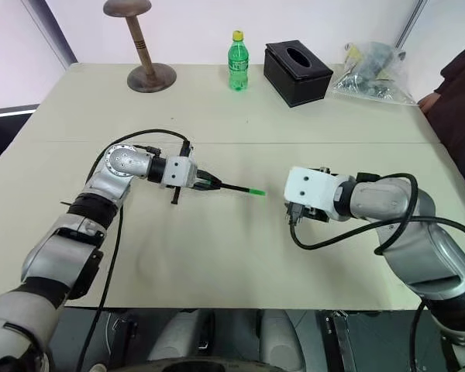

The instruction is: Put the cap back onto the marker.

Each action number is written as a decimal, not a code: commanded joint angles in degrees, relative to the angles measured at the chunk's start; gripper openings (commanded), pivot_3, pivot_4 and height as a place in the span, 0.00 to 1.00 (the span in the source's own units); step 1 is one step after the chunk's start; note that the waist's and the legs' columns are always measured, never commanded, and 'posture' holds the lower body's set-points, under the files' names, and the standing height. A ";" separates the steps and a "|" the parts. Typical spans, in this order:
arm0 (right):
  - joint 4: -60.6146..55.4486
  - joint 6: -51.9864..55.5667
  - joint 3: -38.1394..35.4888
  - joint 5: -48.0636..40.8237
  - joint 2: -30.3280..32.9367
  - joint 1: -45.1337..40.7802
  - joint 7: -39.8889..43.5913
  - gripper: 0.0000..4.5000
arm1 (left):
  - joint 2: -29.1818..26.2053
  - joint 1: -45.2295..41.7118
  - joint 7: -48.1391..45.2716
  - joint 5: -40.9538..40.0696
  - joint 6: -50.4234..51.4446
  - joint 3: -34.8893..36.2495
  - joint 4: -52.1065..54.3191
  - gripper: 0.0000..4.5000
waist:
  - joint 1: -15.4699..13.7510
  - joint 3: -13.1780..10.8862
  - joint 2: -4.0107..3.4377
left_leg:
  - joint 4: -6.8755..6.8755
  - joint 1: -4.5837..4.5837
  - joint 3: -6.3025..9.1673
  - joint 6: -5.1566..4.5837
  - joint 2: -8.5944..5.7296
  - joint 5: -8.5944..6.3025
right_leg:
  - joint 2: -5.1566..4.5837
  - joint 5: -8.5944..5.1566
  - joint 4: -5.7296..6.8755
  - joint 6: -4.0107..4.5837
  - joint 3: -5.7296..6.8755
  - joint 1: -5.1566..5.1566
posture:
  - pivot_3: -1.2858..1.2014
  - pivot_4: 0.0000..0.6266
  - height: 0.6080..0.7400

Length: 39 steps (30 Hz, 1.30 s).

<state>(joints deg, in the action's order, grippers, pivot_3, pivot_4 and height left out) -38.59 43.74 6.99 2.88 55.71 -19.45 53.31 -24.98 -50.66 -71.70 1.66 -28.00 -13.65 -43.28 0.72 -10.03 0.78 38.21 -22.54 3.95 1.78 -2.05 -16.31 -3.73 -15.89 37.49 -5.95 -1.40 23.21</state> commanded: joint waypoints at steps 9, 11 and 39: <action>-5.12 3.45 -2.95 -3.04 -2.92 2.56 -4.53 0.69 | -7.35 21.60 14.76 -9.27 49.94 9.83 47.40 0.00 | 0.08 0.01 -0.02 | -0.01 0.06 0.01 0.01 0.07 0.00 | 0.00 0.00 0.08 0.00 -0.05 -0.02 | 0.52 0.24 1.00; -5.03 3.58 -2.44 -3.44 -3.56 2.24 -4.91 0.69 | -7.99 24.21 17.68 -10.60 58.39 11.17 53.71 0.00 | -0.10 0.01 -0.02 | 0.00 0.07 0.02 0.01 0.06 0.00 | -0.02 0.00 0.08 0.00 -0.05 -0.04 | 0.52 0.24 1.00; -1.88 1.33 3.08 -4.79 -5.17 -2.70 -5.59 0.71 | -10.61 37.77 33.23 -15.32 75.47 14.42 69.93 0.99 | -0.09 0.01 -0.01 | -0.06 0.10 0.03 0.03 0.01 0.00 | -0.14 -0.01 0.04 0.03 -0.04 -0.06 | 0.52 0.24 1.00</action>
<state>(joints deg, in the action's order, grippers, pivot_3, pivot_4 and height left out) -40.02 46.08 10.58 -1.40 50.56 -20.97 47.66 -35.69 -13.64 -39.23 -13.14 49.92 -0.81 23.44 0.64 -10.02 0.77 38.15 -22.44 3.98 1.80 -2.03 -16.31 -3.88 -15.90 37.51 -5.92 -1.44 23.16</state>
